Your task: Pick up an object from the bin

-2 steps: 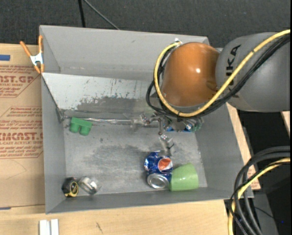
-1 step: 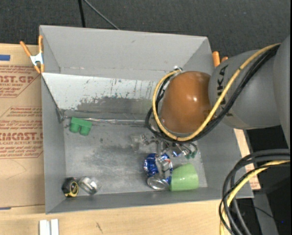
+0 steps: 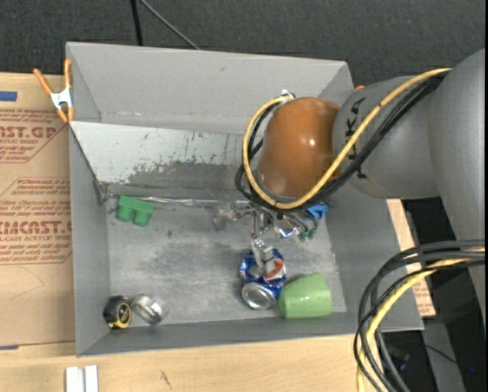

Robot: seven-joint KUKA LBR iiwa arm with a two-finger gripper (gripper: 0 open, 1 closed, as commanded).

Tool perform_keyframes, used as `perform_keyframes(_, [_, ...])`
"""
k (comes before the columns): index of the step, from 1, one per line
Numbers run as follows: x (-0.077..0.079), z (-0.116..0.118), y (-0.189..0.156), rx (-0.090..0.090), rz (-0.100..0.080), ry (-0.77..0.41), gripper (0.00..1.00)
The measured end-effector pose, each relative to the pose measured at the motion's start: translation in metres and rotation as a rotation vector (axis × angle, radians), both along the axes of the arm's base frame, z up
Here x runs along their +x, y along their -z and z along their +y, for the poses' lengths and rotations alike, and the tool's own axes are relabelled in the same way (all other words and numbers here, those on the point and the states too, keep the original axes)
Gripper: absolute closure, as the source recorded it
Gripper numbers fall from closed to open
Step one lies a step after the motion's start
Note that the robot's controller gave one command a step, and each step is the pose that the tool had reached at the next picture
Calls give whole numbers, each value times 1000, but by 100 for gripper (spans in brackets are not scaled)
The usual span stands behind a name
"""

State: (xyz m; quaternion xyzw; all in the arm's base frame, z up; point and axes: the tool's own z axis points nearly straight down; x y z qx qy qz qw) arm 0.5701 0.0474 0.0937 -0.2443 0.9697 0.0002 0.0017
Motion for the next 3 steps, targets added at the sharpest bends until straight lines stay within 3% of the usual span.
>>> perform_keyframes(1, [-1, 0, -1, 1, 2, -1, 100])
perform_keyframes(2, [-1, 0, -1, 1, 2, -1, 0])
perform_keyframes(3, [-62, 3, 18, 5, -6, -50, 0])
